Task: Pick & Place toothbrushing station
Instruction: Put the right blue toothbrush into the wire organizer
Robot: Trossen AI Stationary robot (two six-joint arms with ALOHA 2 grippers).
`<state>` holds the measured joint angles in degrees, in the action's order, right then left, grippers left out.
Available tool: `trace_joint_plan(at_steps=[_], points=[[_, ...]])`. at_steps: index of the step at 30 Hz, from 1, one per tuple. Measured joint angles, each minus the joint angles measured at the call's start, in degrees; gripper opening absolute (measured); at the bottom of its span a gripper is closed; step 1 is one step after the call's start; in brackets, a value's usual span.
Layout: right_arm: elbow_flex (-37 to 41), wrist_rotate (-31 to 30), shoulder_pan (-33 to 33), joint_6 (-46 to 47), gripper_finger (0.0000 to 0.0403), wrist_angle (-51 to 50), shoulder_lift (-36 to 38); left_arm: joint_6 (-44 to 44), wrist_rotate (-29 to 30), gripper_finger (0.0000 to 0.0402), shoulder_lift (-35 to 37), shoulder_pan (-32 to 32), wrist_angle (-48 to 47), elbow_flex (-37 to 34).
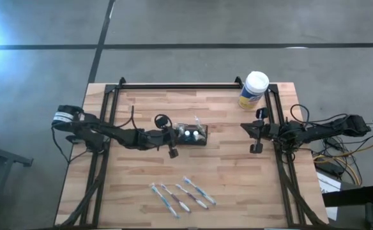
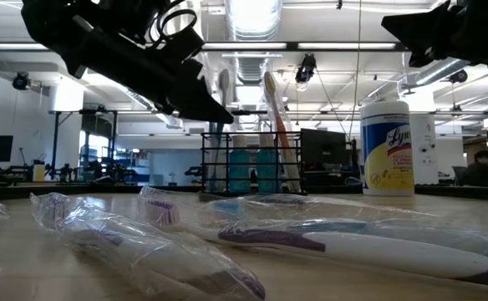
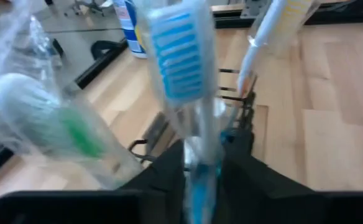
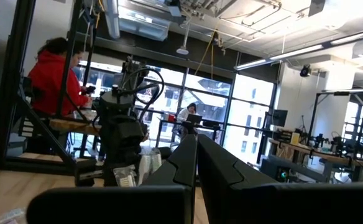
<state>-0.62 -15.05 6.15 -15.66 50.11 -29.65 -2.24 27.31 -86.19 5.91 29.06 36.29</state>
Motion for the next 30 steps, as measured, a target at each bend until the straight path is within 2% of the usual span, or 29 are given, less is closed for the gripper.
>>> trace_joint_plan(at_steps=[8, 13, 18, 24, 26, 30], points=[[0.0, 0.0, 0.0, 0.2, 0.0008, -0.1, 0.0, -1.4, -1.8, 0.0225, 2.8, 0.0, -0.5, 0.0], [0.0, 0.0, 0.0, 0.2, 0.0008, -0.1, 0.0, -2.6, -2.0, 0.0275, 7.6, 0.1, -5.4, 0.0], [0.0, 0.0, 0.0, 0.2, 0.0008, -0.1, 0.0, -2.8, -4.3, 0.0291, 14.8, 0.9, -12.8, 0.0], [0.0, 0.0, 0.0, 0.2, 0.0008, -0.1, 0.0, -1.1, -15.4, 0.0289, 24.4, 1.7, -23.1, 0.0], [0.0, 0.0, 0.0, 0.2, 0.0008, -0.1, 0.0, -0.7, -15.7, 0.0289, 27.8, 2.3, -26.7, 0.0], [0.0, 0.0, 0.0, 0.2, 0.0008, -0.2, 0.0, -1.1, -11.2, 0.0274, 35.5, 2.7, -29.1, -2.0]])
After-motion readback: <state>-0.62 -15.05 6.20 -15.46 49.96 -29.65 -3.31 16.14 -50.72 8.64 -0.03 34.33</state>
